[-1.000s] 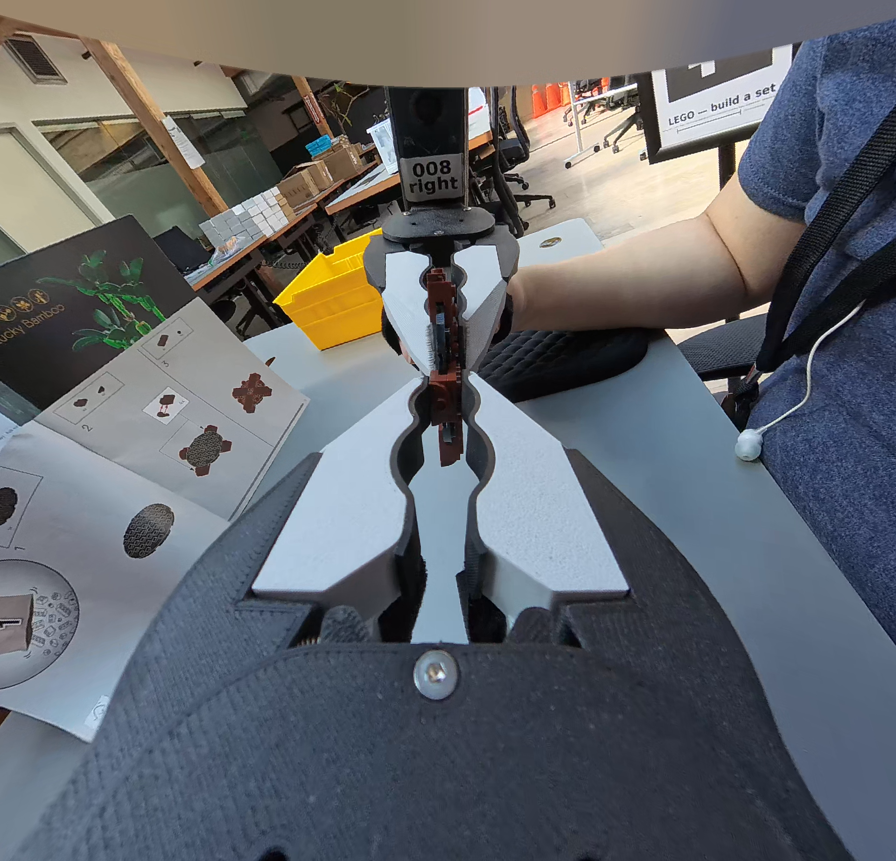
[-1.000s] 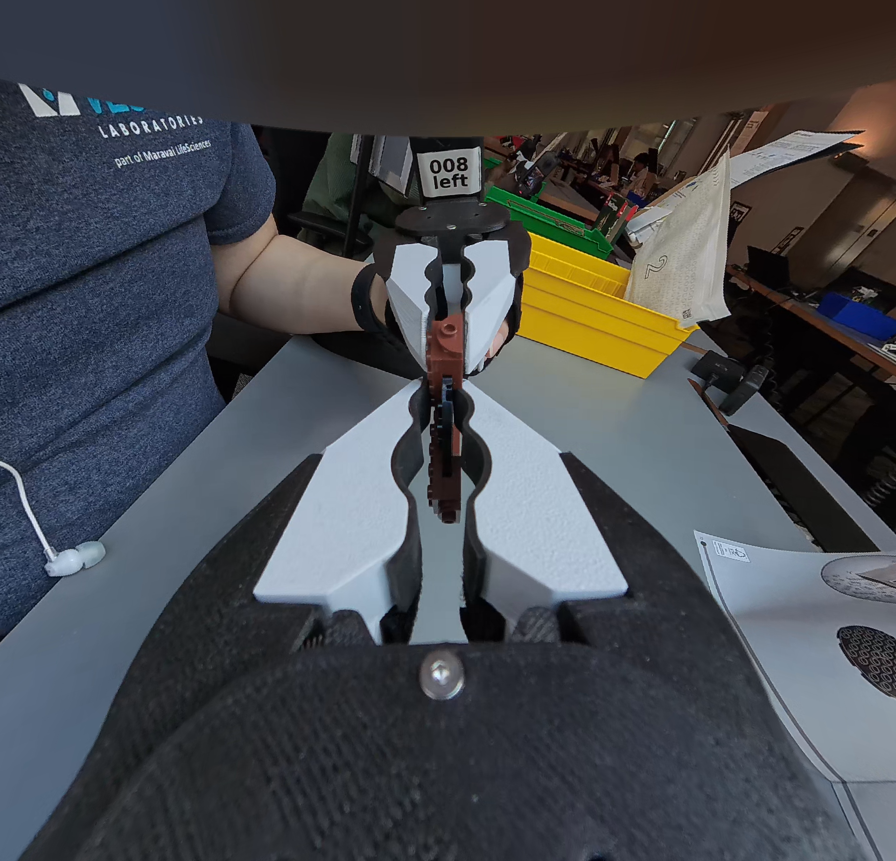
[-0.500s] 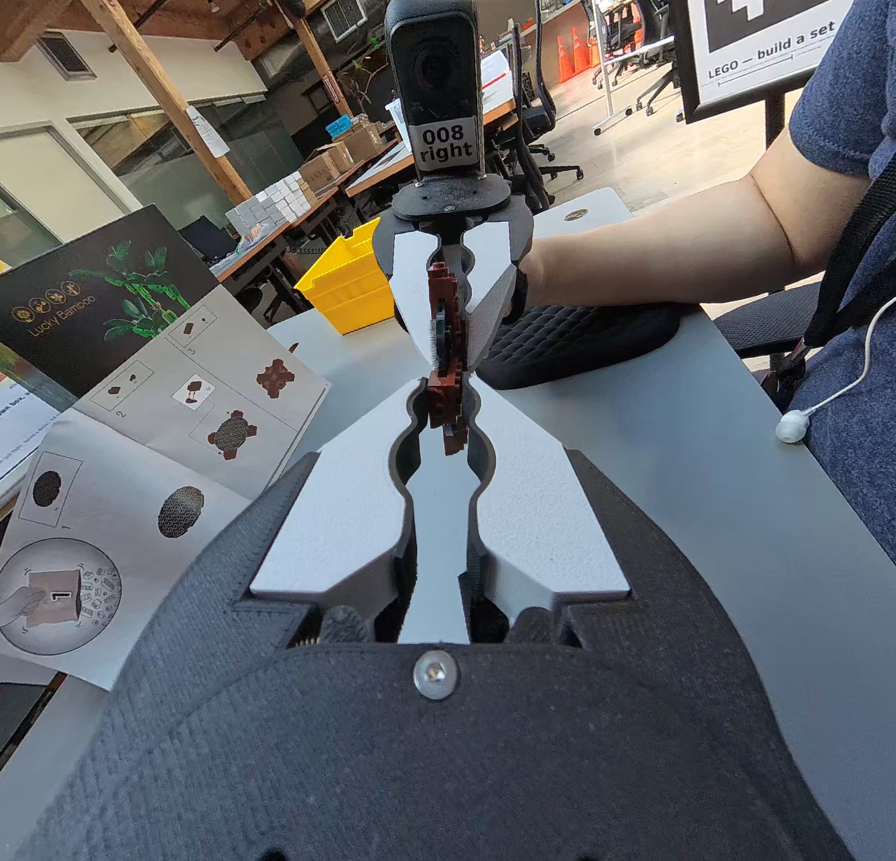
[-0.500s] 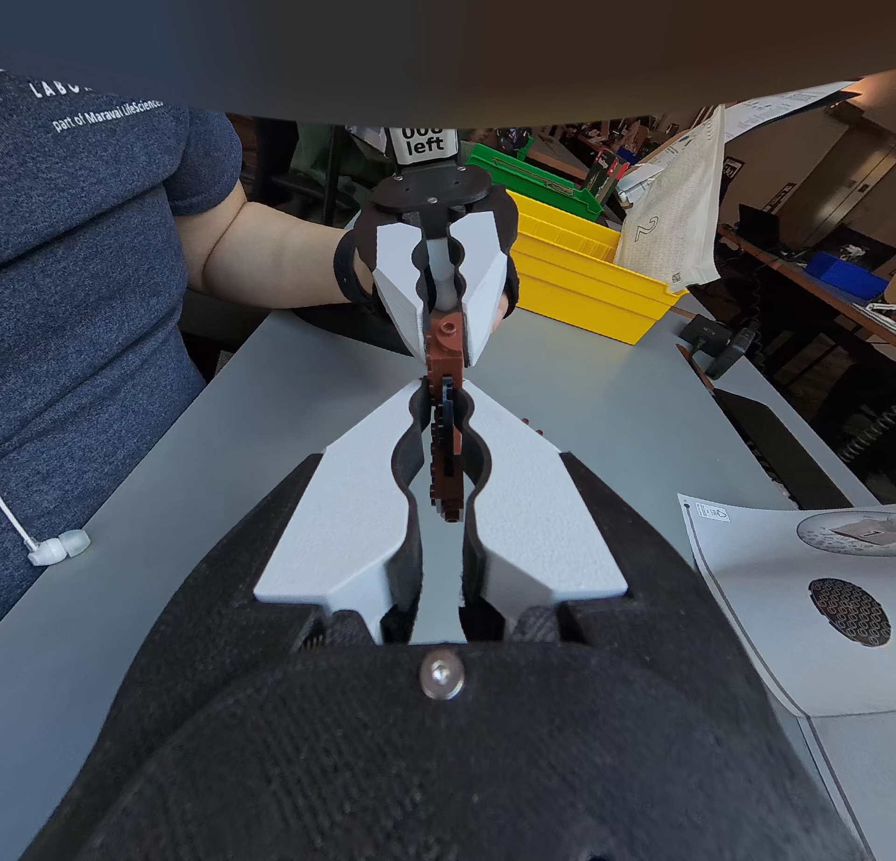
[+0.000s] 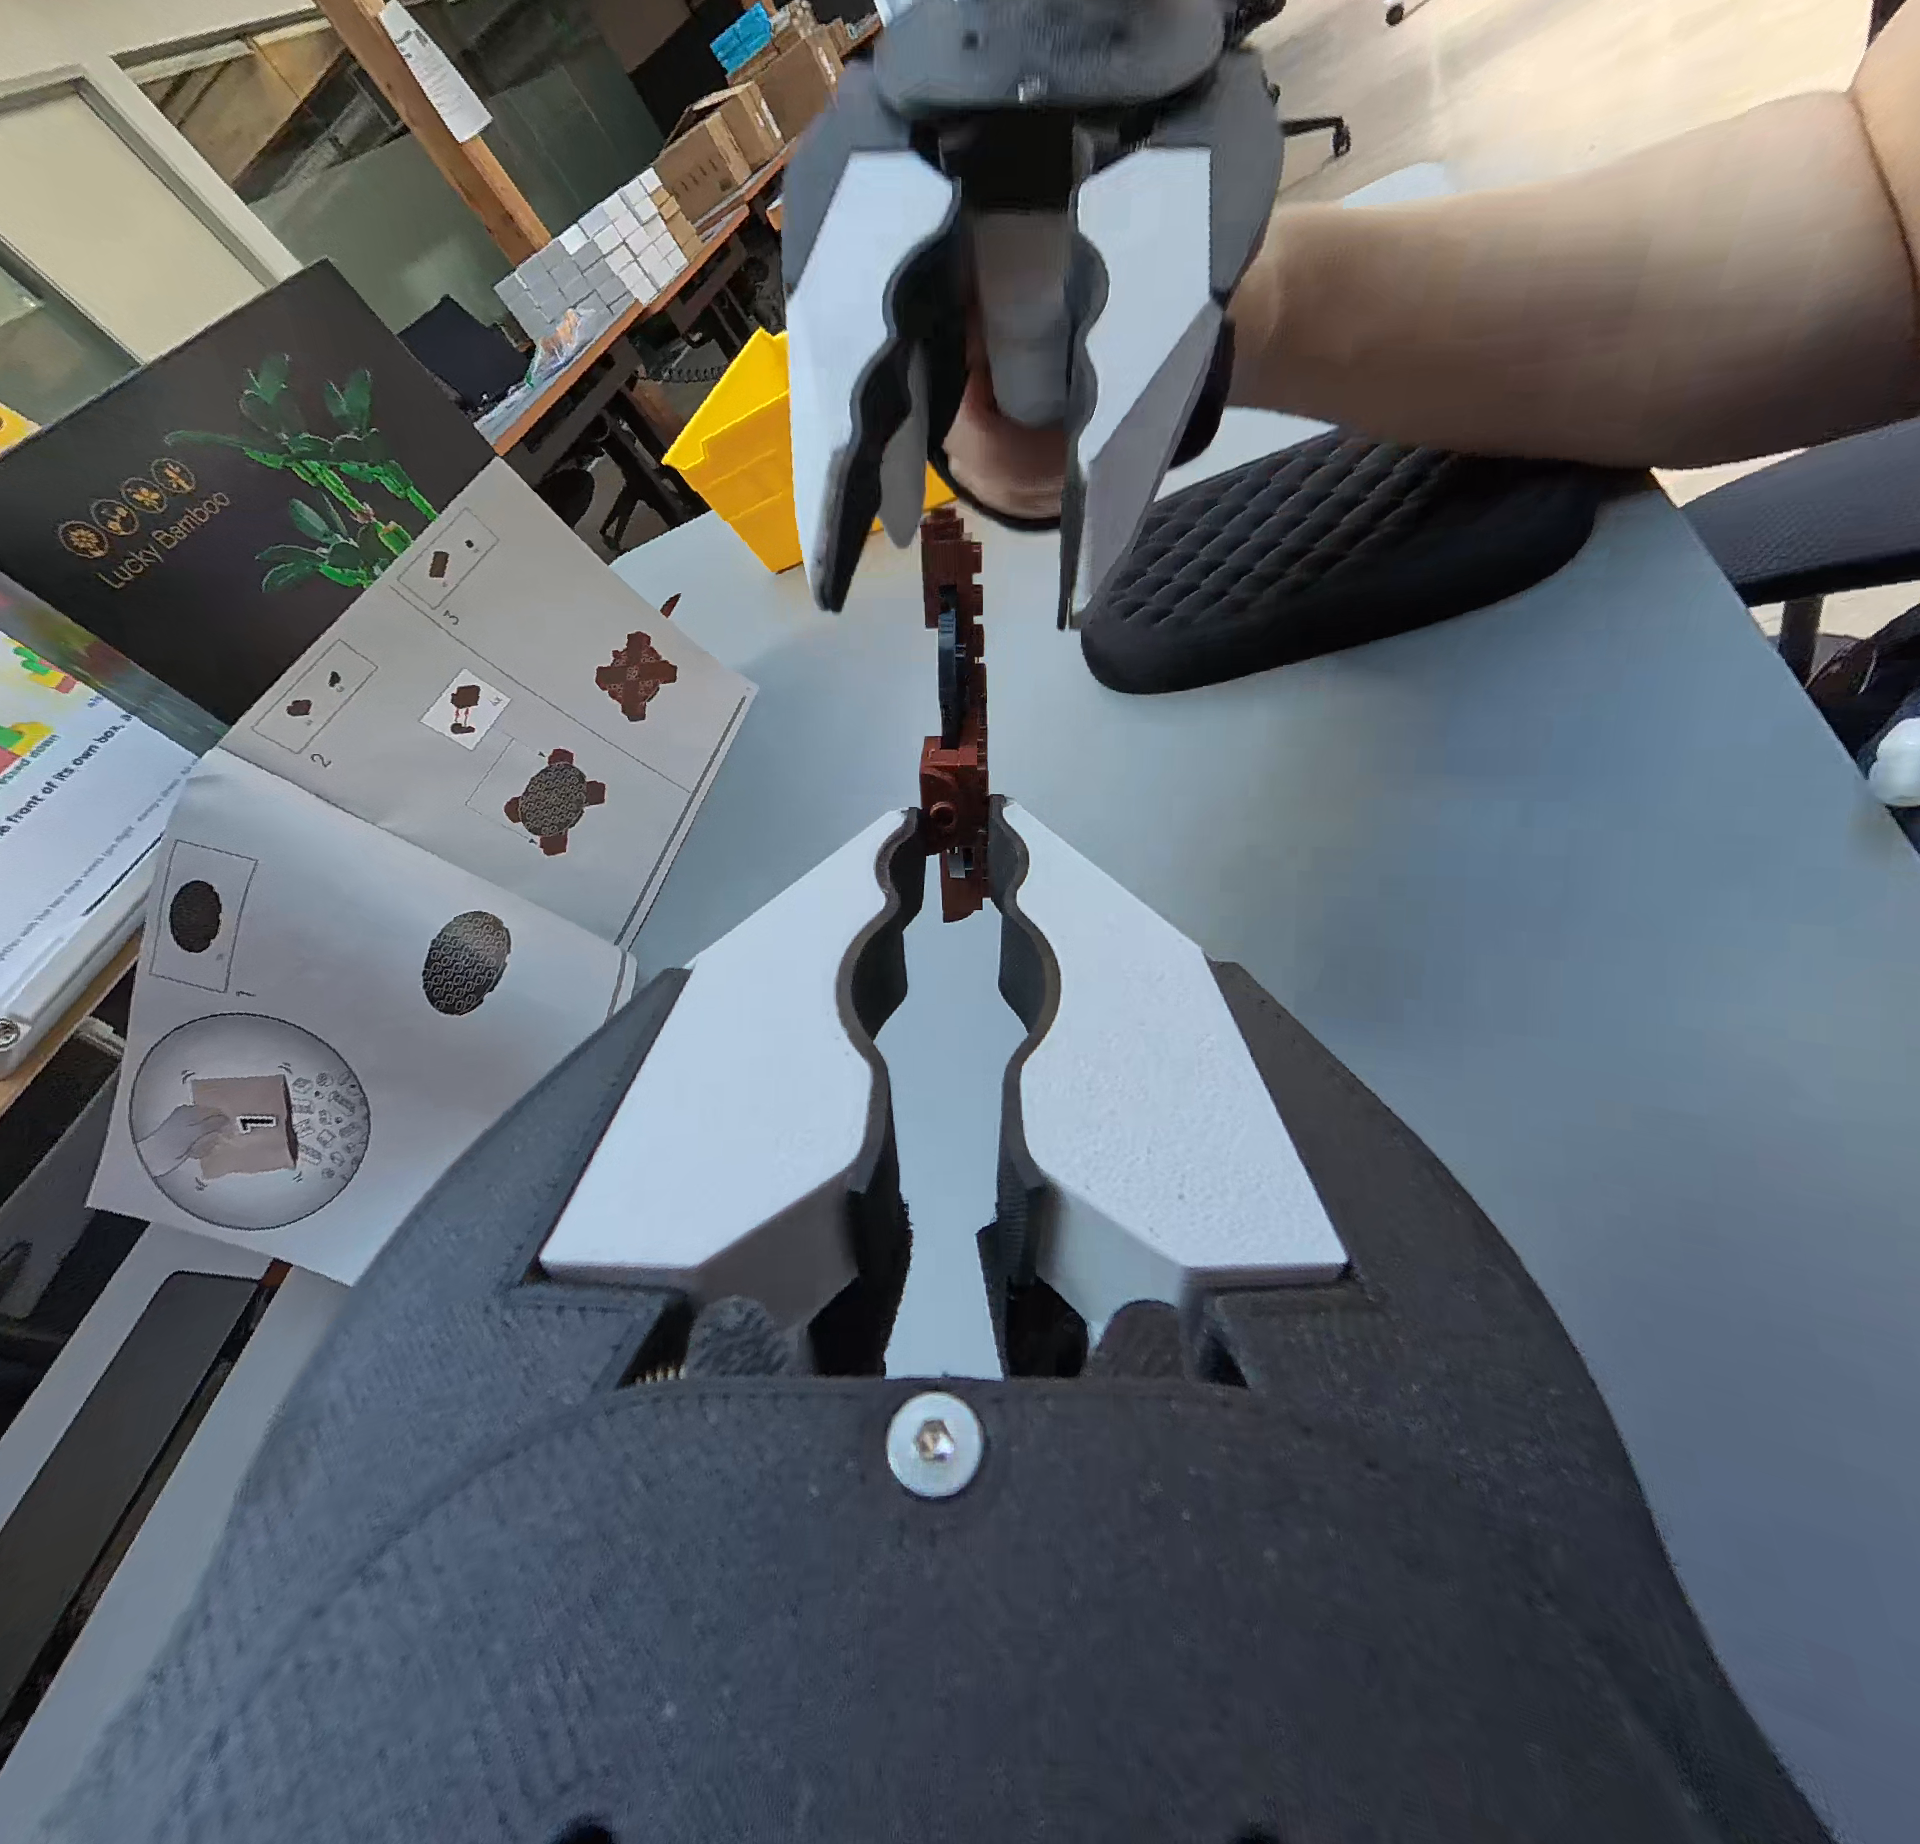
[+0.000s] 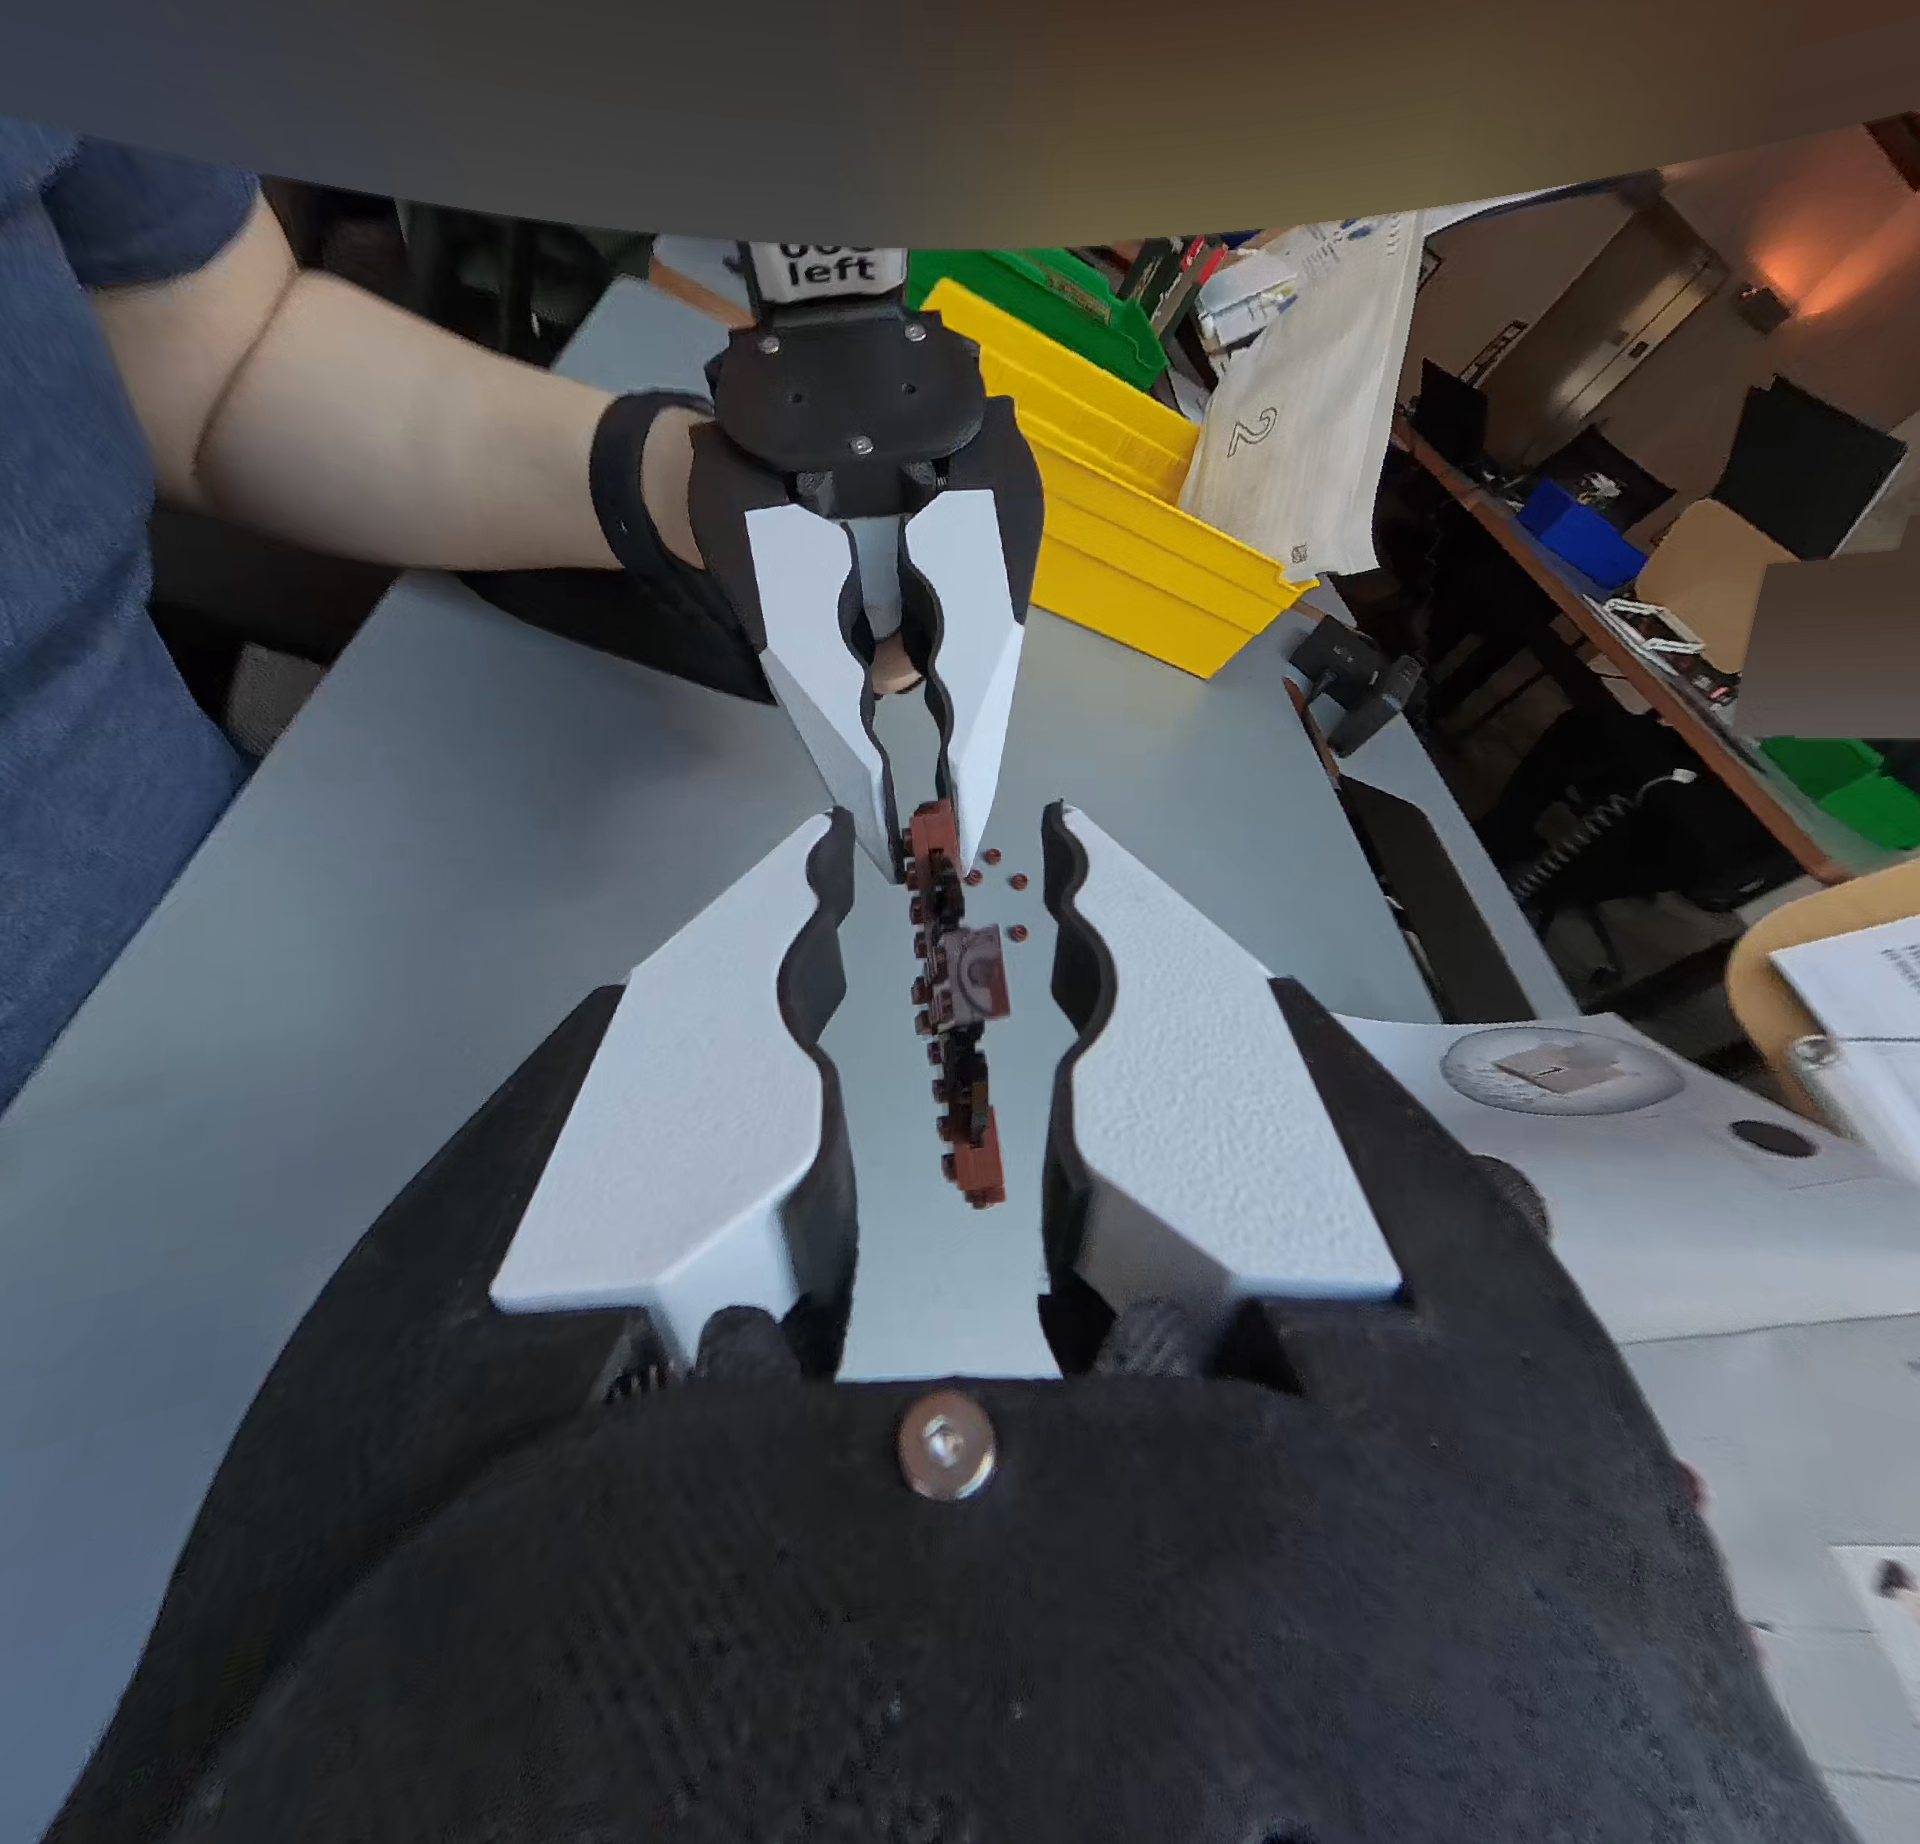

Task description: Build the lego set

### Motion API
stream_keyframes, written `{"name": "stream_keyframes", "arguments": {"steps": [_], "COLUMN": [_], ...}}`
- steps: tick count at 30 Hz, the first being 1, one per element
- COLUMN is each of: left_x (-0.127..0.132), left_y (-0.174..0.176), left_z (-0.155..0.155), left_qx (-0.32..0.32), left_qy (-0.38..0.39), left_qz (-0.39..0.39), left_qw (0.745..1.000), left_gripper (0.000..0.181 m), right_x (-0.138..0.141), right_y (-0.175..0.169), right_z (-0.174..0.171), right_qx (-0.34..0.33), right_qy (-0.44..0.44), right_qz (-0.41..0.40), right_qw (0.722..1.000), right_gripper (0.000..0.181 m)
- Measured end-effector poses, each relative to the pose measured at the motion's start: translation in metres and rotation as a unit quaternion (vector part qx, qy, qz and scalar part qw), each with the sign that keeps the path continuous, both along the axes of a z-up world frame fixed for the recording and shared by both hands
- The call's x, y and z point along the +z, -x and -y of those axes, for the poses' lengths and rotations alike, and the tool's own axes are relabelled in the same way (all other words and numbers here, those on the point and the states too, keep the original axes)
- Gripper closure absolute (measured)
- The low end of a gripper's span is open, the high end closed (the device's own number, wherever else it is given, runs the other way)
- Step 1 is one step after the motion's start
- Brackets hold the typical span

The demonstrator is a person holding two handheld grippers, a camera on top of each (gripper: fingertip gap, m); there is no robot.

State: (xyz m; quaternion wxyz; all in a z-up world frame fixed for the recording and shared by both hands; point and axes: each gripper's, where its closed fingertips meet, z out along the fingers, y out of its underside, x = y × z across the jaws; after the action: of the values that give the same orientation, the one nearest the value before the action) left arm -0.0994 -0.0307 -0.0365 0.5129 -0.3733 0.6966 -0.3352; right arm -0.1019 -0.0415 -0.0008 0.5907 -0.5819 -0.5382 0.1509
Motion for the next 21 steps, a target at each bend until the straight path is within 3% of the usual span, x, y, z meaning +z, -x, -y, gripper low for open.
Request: {"name": "stream_keyframes", "arguments": {"steps": [2,5,7,21], "left_x": [-0.006,-0.003,-0.002,0.000], "left_y": [-0.001,-0.001,0.000,0.000], "left_z": [0.000,0.002,0.001,0.005], "left_qx": [0.002,-0.002,0.002,-0.013], "left_qy": [-0.008,-0.012,-0.016,0.006], "left_qz": [-0.013,-0.007,-0.004,-0.004], "left_qw": [1.000,1.000,1.000,1.000], "left_gripper": [0.172,0.172,0.172,0.172], "right_x": [-0.008,-0.034,-0.037,-0.035], "right_y": [0.004,-0.003,0.000,0.008], "right_z": [-0.006,-0.018,-0.017,-0.013], "right_qx": [-0.030,-0.060,-0.050,-0.043], "right_qy": [-0.030,0.007,0.021,0.065], "right_qz": [0.107,0.229,0.235,0.219], "right_qw": [0.993,0.972,0.970,0.973], "right_gripper": [0.152,0.156,0.167,0.171]}}
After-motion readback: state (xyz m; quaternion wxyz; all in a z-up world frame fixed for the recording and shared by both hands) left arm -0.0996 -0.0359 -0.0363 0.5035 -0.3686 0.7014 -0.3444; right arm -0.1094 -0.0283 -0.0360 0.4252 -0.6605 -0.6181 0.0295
